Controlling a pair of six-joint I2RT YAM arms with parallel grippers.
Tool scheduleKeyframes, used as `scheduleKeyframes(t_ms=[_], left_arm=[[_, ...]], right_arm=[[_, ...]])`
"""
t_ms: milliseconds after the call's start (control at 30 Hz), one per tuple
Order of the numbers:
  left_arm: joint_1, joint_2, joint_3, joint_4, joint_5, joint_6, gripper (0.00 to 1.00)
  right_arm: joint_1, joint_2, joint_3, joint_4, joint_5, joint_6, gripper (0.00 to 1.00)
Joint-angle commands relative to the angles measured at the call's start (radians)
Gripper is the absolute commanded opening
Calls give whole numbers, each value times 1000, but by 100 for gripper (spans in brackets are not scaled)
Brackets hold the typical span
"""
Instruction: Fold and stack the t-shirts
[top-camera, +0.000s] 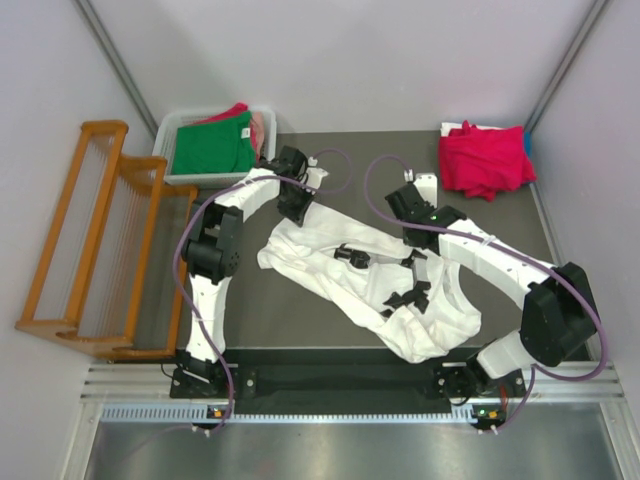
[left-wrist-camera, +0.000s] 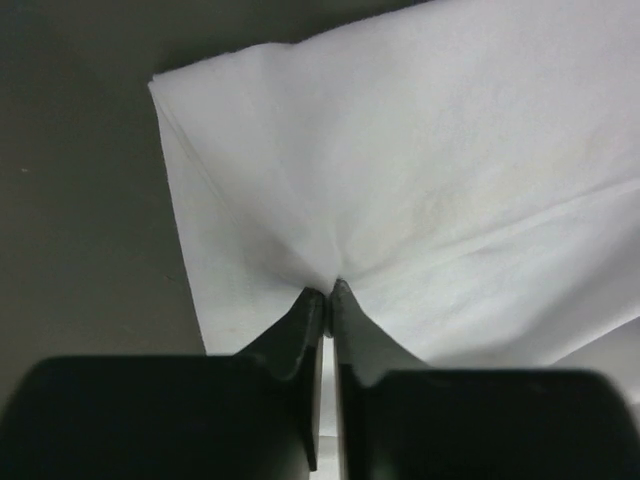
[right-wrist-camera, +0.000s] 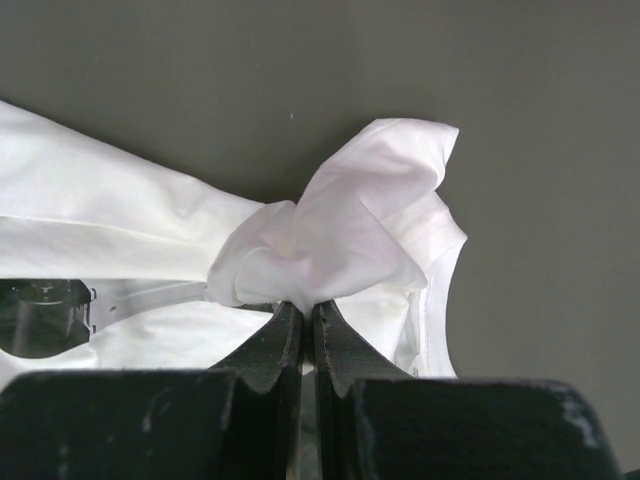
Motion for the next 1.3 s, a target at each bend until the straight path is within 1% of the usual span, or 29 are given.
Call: scheduleKeyframes(t_ms=[0, 33, 100, 233, 267, 400, 567, 667, 733, 767, 800, 833, 867, 900, 933, 967, 1000, 1067, 1200, 1267], left_arm=[[-6, -40, 22, 3, -5, -4, 0], [-6, -41, 49, -32, -5, -7, 0], [-4, -61, 62, -47, -8, -5, 0], [8, -185, 79, -41, -25, -27, 0], [14, -205, 111, -52, -24, -36, 0], [91, -317, 183, -89, -2, -88, 0], [192, -538, 166, -81, 2, -126, 0], [249, -650, 192, -130, -19, -119, 0], [260, -729, 224, -187, -34, -100, 0], [261, -759, 226, -199, -40, -88, 0], [261, -794, 217, -204, -45, -68, 0], [260, -875, 182, -195, -48, -62, 0], [260, -920, 156, -184, -53, -59, 0], [260, -964, 131, -169, -60, -50, 0], [261, -1045, 93, -147, -73, -50, 0], [260, -1073, 94, -153, -79, -50, 0], [260, -1089, 106, -173, -86, -53, 0], [261, -1135, 101, -198, -80, -54, 0], [261, -1196, 108, -236, -71, -59, 0], [261, -1211, 148, -267, -54, -51, 0]], right_arm=[[9, 5, 15, 21, 8, 3, 0], [9, 5, 18, 20, 11, 0, 0], [9, 0, 29, 12, 25, -9, 0], [10, -40, 72, -6, 72, -43, 0], [8, -51, 93, -12, 100, -58, 0], [8, -121, 146, -60, 170, -84, 0], [13, -264, 146, -130, 177, -57, 0], [25, -343, 138, -201, 184, -31, 0], [40, -412, 150, -236, 201, -8, 0], [69, -439, 159, -273, 235, -2, 0], [91, -498, 175, -287, 256, 5, 0], [118, -529, 211, -301, 284, 14, 0], [191, -557, 234, -313, 355, 17, 0], [235, -599, 262, -353, 397, 26, 0], [279, -614, 326, -376, 440, 46, 0], [355, -623, 360, -399, 510, 52, 0], [385, -634, 391, -443, 540, 57, 0], [423, -644, 448, -451, 574, 29, 0], [425, -644, 524, -401, 577, -101, 0], [424, -634, 589, -384, 591, -145, 0]])
